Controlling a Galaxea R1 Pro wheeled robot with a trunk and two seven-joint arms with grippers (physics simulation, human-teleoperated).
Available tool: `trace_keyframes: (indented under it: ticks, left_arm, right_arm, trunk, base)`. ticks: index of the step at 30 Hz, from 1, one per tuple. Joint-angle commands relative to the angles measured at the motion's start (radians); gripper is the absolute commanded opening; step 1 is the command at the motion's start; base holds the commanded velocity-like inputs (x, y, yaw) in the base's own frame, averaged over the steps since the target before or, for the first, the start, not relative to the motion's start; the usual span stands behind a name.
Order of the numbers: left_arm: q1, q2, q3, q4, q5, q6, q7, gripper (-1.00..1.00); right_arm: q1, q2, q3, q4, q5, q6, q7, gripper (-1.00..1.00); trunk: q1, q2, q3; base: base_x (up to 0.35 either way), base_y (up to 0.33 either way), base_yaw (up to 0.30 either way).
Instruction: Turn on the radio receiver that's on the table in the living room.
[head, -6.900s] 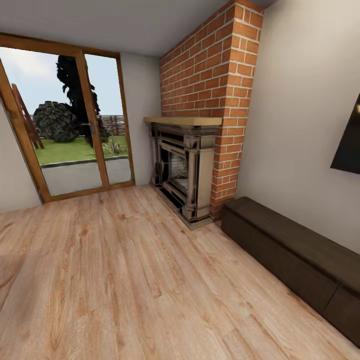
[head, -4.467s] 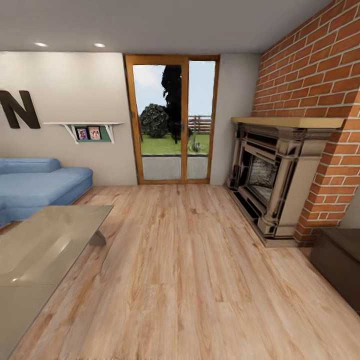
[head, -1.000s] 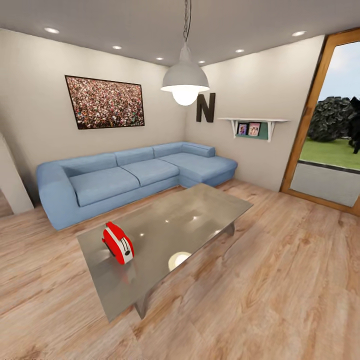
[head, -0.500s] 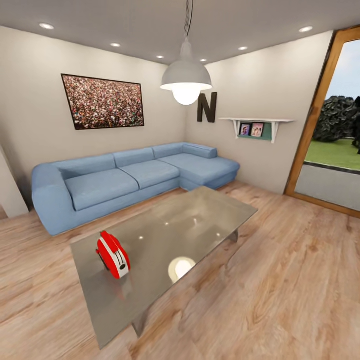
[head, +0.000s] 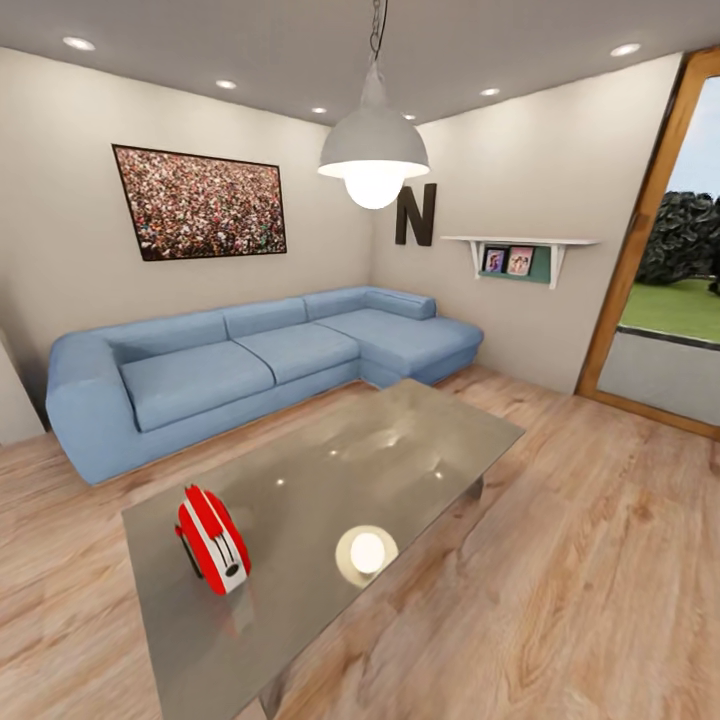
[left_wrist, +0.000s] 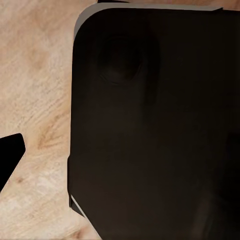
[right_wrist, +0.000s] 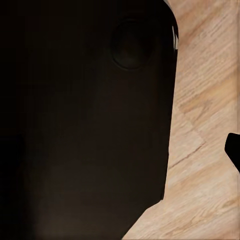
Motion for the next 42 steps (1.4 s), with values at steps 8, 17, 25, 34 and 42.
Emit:
trace_keyframes:
  ticks: [8,17,25,34,42]
  left_arm:
    - [0.0,0.0,0.001,0.0,0.0,0.0,0.0,1.0]
    - [0.0,0.0,0.001,0.0,0.0,0.0,0.0,1.0]
    - [0.0,0.0,0.001,0.0,0.0,0.0,0.0,1.0]
    - [0.0,-0.001,0.001,0.0,0.0,0.0,0.0,1.0]
    - [0.0,-0.002,0.001,0.0,0.0,0.0,0.001,1.0]
  right_arm:
    - [0.0,0.0,0.0,0.0,0.0,-0.001,0.0,1.0]
    - [0.0,-0.001,0.0,0.0,0.001,-0.001,0.0,1.0]
    - [0.0,-0.001,0.0,0.0,0.002,-0.002,0.0,1.0]
    - [0.0,0.0,0.001,-0.001,0.002,-0.002,0.0,1.0]
    - [0.0,0.0,0.002,0.0,0.002,-0.002,0.0,1.0]
  trunk:
    - [0.0,0.0,0.0]
    - [0.0,0.0,0.0]
    - [0.0,0.0,0.0]
    - [0.0,0.0,0.0]
    - [0.0,0.0,0.0]
  base:
    - [0.029,0.0,0.04]
    - [0.001,0.0,0.247]
    - [0.0,0.0,0.269]
    - [0.0,0.0,0.27]
    - [0.0,0.0,0.27]
